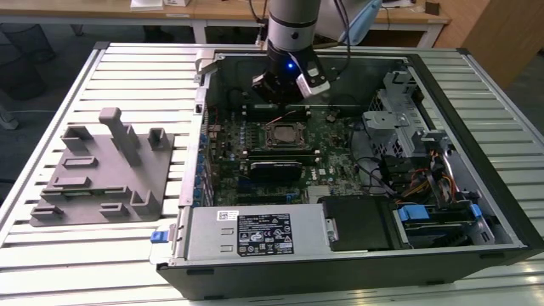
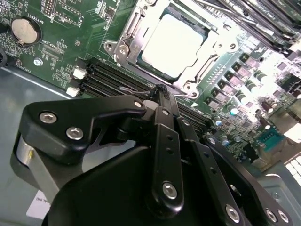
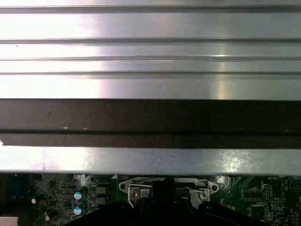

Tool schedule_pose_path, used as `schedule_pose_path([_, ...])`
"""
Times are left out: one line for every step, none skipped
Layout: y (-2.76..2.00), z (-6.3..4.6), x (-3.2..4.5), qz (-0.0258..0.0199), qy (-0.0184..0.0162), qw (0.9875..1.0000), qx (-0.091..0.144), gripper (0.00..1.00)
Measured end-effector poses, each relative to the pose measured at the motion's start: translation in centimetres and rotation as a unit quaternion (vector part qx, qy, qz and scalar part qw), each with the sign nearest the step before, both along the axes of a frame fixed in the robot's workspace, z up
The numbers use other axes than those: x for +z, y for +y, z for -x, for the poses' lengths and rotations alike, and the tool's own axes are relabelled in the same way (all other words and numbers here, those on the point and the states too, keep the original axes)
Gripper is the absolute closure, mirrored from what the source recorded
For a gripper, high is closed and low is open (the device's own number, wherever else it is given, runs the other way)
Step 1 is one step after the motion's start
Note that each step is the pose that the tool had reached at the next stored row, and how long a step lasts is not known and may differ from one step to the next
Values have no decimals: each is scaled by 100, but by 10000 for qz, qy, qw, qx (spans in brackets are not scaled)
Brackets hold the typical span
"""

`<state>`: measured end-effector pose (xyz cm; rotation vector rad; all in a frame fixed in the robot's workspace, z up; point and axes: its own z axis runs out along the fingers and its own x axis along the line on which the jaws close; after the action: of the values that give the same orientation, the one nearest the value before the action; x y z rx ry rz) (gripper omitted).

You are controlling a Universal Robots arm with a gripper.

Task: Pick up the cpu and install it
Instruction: 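Install the first cpu locking lever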

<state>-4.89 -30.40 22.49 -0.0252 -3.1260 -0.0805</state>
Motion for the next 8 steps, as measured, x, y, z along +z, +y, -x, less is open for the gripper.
schedule_pose_path([4,-6,-7,0,0,10000,0,89])
schedule_pose_path([7,-12,-12,0,-1,10000,0,89])
schedule_pose_path([10,-18,-18,1,-1,10000,0,89])
schedule_pose_path([13,-23,-24,2,0,10000,0,89])
schedule_pose_path([15,-29,-31,3,0,10000,0,89])
schedule_pose_path([17,-34,-37,4,0,10000,-1,89])
schedule_pose_path([20,-42,-43,5,0,10000,-1,89])
schedule_pose_path([21,-49,-49,6,0,10000,0,89])
